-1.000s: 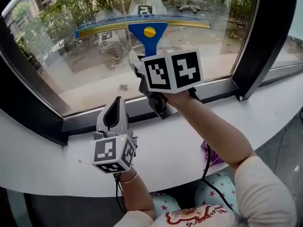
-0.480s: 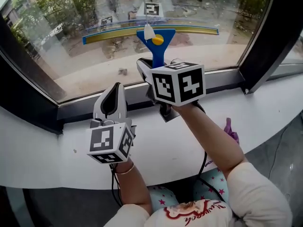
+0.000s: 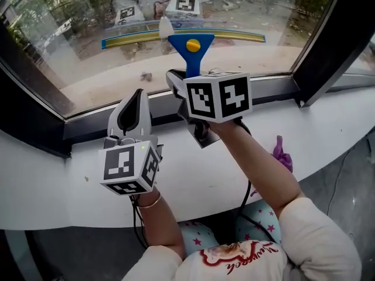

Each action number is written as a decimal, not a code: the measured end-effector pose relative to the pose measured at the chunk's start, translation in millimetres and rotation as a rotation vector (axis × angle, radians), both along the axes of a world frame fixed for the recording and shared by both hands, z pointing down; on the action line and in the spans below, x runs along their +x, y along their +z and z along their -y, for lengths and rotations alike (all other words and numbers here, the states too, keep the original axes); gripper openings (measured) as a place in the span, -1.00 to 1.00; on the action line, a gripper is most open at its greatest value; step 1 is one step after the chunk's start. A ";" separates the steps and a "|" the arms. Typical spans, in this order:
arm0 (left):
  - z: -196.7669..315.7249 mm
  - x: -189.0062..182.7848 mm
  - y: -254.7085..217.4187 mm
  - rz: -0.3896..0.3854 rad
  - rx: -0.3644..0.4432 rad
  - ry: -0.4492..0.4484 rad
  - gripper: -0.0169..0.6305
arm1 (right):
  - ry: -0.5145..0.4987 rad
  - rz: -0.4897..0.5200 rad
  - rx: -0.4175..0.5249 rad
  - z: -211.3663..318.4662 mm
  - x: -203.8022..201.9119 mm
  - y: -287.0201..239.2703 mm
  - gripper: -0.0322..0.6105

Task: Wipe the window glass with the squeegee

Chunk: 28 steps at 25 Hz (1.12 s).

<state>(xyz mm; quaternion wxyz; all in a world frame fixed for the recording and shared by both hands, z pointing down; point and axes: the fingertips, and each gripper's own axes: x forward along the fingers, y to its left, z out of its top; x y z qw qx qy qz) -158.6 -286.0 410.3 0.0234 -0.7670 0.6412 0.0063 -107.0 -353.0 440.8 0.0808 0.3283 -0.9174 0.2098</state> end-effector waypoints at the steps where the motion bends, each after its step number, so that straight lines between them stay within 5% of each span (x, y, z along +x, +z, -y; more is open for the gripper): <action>1: -0.3 -0.1 0.9 0.001 -0.004 -0.001 -0.94 | -0.004 -0.004 -0.013 -1.7 -0.1 4.3 -0.82; 21: -8.7 -3.7 -3.5 0.007 -0.011 0.000 -0.94 | -0.042 -0.033 -0.268 -28.6 0.7 71.5 -0.82; 28: -9.2 1.6 -3.8 0.020 -0.018 -0.002 -0.94 | -0.024 -0.106 -0.291 -30.2 8.6 100.0 -0.82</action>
